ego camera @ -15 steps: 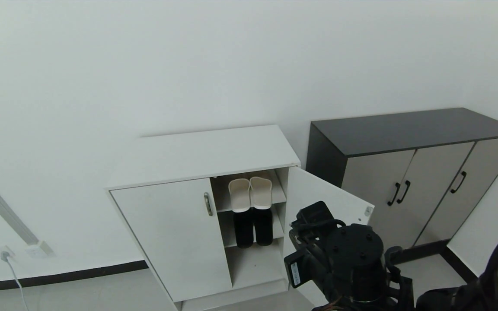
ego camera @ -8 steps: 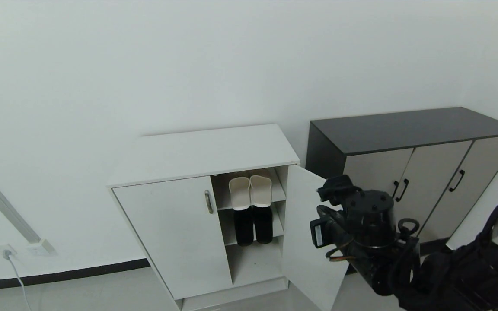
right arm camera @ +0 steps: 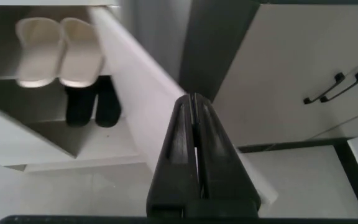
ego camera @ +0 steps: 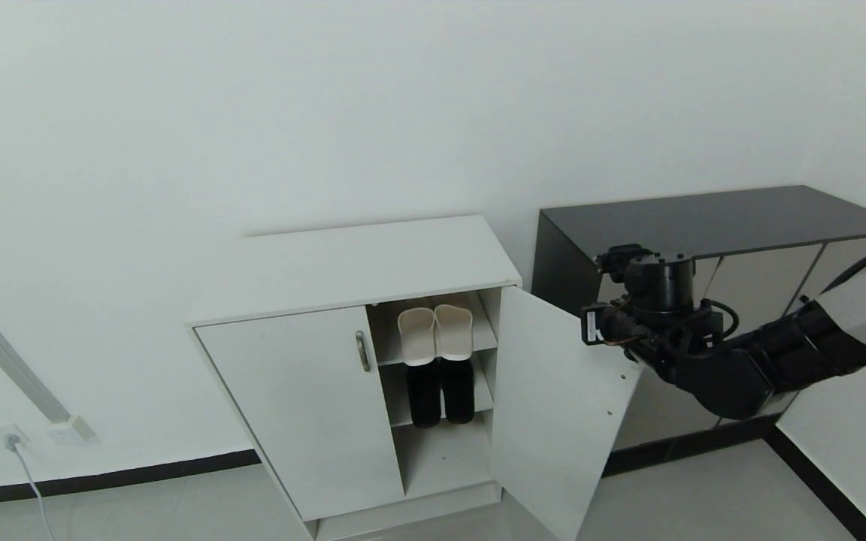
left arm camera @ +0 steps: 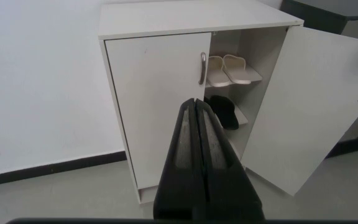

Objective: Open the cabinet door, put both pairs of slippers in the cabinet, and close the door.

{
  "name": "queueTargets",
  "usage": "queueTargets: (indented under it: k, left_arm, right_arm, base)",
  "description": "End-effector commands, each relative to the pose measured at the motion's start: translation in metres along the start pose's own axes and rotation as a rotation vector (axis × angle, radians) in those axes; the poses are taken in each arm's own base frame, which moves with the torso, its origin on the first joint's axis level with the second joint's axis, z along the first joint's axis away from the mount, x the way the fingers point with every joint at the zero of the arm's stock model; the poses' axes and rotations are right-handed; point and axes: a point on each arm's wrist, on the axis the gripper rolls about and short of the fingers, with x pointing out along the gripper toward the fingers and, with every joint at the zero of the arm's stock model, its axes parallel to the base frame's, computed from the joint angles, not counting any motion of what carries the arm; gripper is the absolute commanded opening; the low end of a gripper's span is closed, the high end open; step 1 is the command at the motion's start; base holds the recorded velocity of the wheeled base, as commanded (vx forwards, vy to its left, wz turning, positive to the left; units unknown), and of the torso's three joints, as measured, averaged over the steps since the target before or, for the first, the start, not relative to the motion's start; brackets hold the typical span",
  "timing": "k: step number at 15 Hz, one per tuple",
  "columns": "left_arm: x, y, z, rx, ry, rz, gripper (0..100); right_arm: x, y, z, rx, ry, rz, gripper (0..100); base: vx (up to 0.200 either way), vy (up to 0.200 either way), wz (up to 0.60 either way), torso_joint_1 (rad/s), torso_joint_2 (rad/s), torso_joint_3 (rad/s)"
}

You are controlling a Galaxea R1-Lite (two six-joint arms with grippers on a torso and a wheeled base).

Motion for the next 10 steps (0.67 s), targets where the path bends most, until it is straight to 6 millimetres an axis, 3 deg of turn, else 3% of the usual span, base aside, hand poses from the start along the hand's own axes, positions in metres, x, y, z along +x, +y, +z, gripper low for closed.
queueTargets:
  k: [1, 5, 10]
  left_arm:
    - [0.000, 0.000, 0.000, -0.002, 0.001, 0.000, 0]
    - [0.000, 0.000, 0.000, 0.000, 0.001, 0.000, 0]
    - [0.000, 0.000, 0.000, 0.000, 0.001, 0.000, 0]
  right_arm:
    - [0.022, -0.010, -0.008, 0.006, 0.019, -0.031, 0]
    - [0.037, -0.021, -0.022, 0.006, 0.055, -0.048, 0]
    - [0.040, -0.023, -0.026, 0.006, 0.065, -0.047, 0]
  base:
    - [0.000, 0.000, 0.00, 0.000, 0.00, 0.000]
    - [0.000, 0.000, 0.00, 0.000, 0.00, 0.000]
    - [0.000, 0.000, 0.00, 0.000, 0.00, 0.000]
